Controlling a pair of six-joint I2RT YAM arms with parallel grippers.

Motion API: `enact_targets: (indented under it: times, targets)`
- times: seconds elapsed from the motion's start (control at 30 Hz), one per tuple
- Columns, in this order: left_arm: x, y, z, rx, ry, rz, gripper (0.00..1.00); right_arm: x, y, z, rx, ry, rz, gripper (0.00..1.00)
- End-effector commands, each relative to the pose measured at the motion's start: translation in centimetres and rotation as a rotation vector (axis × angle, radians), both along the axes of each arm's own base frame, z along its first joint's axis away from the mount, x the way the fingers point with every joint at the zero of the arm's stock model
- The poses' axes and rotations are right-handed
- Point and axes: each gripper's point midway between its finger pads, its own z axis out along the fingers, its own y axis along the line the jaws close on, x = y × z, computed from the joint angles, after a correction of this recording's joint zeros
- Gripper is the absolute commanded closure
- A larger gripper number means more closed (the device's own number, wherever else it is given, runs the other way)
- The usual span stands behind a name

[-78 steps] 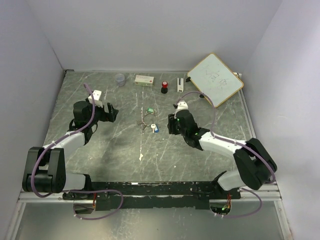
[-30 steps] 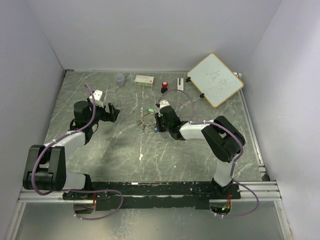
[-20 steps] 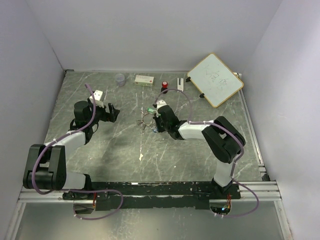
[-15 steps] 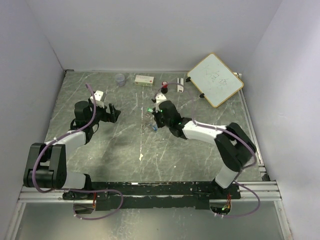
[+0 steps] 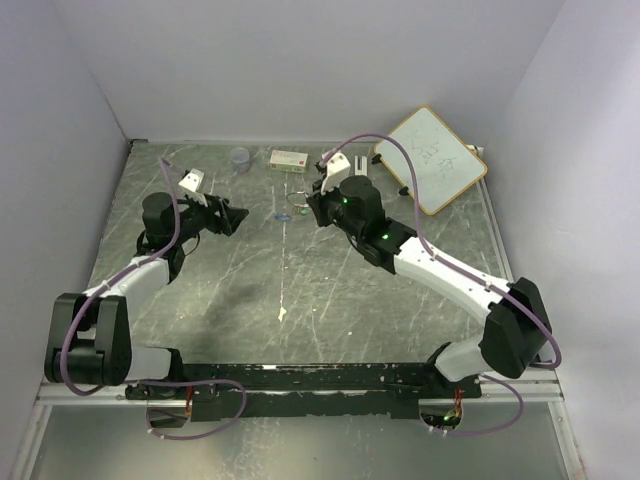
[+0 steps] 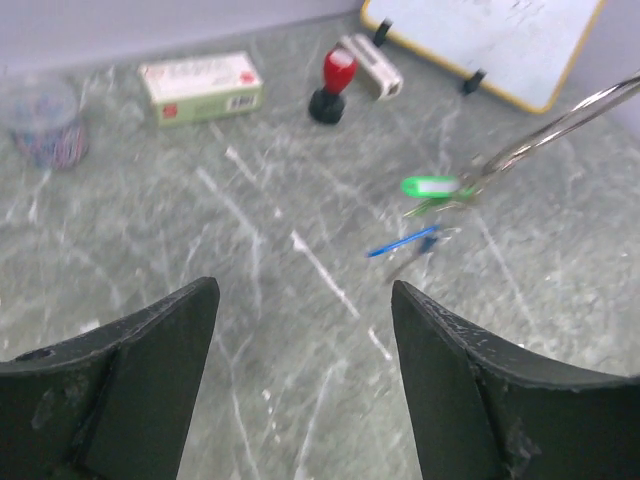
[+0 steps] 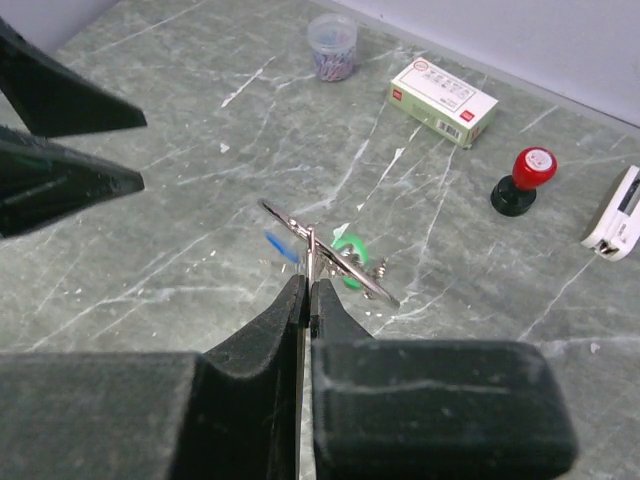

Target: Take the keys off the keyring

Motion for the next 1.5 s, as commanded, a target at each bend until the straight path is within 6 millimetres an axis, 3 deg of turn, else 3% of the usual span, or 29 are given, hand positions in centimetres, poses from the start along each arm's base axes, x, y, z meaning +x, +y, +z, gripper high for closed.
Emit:
enact_targets:
  times: [0.0,0.3,0.5,0.77,1.07,1.23,1.33,1.47]
  targets:
    - [-1.1,-2.9,6.7,-0.108,-0.155,-0.144,0.22,-1.2,0.4,1.9,0.025,-0.015,0.038,1.00]
    - [-2.6,-7.3,8.4,-0.130,-0.188,-0.289,0.46,-2.4,0.8,2.8,0.044,-0.030,0.056,1.00]
    - [-4.2,-10.0,8.7,-0.101,-0.205,-0.377,0.42,-2.9,0.9,2.8,0.046,-0.039,0.058,1.00]
    - [-5.5,-13.4,7.6,-0.028,-0.187,-0.428,0.41,-2.9,1.2,2.7,0.042,-0.054,0.055,1.00]
    - [-5.6,-15.2,7.0,0.003,-0.189,-0.428,0.41,-3.0,1.5,2.6,0.031,-0.060,0.053,1.00]
    - [-5.1,-15.4,6.3,0.016,-0.187,-0.403,0.61,-3.1,1.4,3.1,0.030,-0.070,0.049,1.00]
    - [-4.8,-15.1,6.4,0.020,-0.201,-0.371,0.68,-3.2,1.4,3.1,0.029,-0.073,0.050,1.00]
    - [-4.7,-14.8,6.8,0.022,-0.225,-0.353,0.86,-3.3,1.4,3.1,0.029,-0.074,0.052,1.00]
